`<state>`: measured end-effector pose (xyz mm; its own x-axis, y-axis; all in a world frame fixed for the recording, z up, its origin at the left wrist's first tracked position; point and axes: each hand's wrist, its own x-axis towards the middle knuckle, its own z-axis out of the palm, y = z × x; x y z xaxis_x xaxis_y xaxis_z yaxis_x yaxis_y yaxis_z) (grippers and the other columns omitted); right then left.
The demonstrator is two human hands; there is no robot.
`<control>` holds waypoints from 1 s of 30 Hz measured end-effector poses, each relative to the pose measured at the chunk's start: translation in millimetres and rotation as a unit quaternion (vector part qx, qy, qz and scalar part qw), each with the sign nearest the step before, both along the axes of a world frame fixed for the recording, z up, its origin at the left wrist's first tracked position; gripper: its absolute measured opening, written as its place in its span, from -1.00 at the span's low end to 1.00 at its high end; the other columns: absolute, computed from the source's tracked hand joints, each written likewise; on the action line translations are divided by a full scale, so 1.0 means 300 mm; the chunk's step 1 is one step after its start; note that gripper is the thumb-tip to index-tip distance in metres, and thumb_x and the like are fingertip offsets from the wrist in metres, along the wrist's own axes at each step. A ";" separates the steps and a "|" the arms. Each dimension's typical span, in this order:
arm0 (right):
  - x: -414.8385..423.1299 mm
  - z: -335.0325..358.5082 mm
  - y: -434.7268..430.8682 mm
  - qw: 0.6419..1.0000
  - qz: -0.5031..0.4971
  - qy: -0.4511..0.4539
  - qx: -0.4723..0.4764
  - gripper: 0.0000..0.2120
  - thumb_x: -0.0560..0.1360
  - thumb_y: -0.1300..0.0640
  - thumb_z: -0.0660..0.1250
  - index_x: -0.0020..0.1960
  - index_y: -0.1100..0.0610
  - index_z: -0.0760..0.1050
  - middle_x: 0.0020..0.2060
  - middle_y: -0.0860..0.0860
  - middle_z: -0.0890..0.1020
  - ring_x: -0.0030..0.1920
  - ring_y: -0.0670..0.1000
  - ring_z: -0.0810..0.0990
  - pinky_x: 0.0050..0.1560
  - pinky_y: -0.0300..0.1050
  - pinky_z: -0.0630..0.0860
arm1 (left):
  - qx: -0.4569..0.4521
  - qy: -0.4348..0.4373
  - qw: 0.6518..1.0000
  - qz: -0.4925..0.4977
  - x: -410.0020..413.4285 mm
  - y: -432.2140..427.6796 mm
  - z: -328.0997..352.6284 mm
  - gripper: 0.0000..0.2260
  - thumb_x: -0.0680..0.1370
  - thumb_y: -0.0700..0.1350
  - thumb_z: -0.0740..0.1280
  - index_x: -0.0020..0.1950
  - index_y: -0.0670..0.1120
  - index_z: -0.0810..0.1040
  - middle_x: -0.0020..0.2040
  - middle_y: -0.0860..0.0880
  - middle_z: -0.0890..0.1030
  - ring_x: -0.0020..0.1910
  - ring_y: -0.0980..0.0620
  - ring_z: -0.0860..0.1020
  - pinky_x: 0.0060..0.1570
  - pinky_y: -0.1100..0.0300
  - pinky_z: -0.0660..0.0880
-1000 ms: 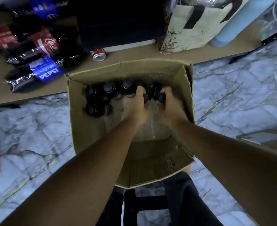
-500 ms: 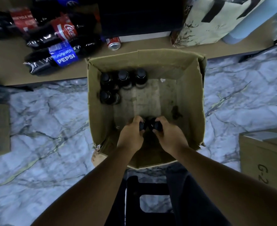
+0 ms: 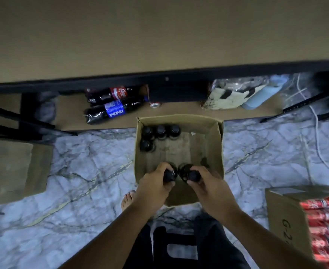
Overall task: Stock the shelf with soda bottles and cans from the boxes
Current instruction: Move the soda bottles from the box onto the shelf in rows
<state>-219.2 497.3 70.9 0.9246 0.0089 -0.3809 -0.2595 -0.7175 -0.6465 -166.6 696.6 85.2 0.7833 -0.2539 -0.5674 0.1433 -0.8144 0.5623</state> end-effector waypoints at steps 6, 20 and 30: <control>0.012 0.618 -0.003 0.993 0.000 -0.110 0.053 -0.71 0.57 -0.18 0.29 0.27 -0.18 0.47 0.03 -0.52 0.44 0.03 -0.19 0.51 -0.02 -0.38 0.43 | -0.066 -0.099 0.993 -0.002 0.002 0.055 0.605 -0.75 0.56 -0.02 0.45 0.18 0.20 0.51 -0.03 0.18 0.53 -0.18 0.22 0.48 -0.15 0.36 0.42; 0.241 1.696 0.108 0.923 0.070 -0.361 0.114 -0.81 0.51 -0.14 0.40 0.09 -0.13 0.57 -0.21 -0.15 0.53 -0.08 -0.10 0.51 -0.05 -0.19 0.43 | -0.058 -0.402 0.911 -0.063 0.071 0.239 1.725 -0.76 0.58 0.00 0.42 0.22 0.12 0.52 -0.03 0.29 0.50 -0.09 0.30 0.47 -0.08 0.47 0.33; 0.503 2.101 0.308 0.881 0.170 -0.420 0.138 -0.87 0.57 -0.14 0.36 0.06 -0.14 0.55 -0.31 -0.07 0.54 -0.17 -0.11 0.52 -0.13 -0.15 0.42 | 0.023 -0.506 0.862 -0.026 0.220 0.429 2.167 -0.76 0.60 -0.04 0.41 0.24 0.11 0.50 0.01 0.18 0.57 -0.06 0.15 0.53 -0.08 0.31 0.42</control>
